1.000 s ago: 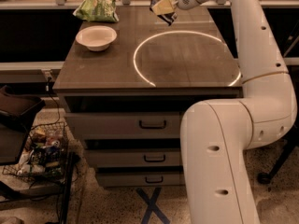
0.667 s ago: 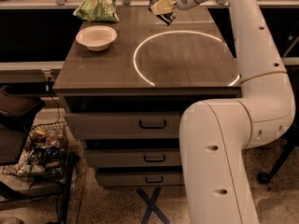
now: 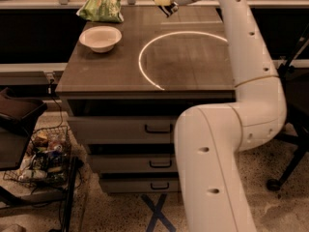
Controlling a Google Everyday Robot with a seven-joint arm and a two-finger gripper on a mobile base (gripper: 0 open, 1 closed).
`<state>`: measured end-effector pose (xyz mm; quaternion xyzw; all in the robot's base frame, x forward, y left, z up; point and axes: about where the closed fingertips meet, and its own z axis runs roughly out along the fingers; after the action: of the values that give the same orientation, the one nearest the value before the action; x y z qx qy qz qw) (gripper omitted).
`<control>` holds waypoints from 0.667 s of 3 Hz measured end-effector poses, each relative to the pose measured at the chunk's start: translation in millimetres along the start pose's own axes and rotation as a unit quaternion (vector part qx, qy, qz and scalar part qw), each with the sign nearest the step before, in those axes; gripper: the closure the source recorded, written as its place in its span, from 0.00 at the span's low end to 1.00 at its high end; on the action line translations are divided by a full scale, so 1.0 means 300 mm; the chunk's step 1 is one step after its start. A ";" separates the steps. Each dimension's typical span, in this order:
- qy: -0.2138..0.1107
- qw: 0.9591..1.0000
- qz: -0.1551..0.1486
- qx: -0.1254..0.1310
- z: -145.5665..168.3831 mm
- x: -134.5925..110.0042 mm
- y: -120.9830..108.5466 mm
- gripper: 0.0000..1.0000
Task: Move rxbar blueberry near green jalapeno chip bag
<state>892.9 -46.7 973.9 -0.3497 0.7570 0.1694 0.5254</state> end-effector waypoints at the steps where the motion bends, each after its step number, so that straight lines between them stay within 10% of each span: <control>1: -0.062 0.996 0.019 0.064 0.111 -0.063 -0.083 1.00; 2: -0.089 0.989 0.038 0.115 0.197 -0.081 -0.100 1.00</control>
Offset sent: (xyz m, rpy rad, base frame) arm 0.0394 0.0387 -0.0172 0.1815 -0.2151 -0.3155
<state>959.0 -22.2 976.4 -0.2414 0.7344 0.1313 0.6206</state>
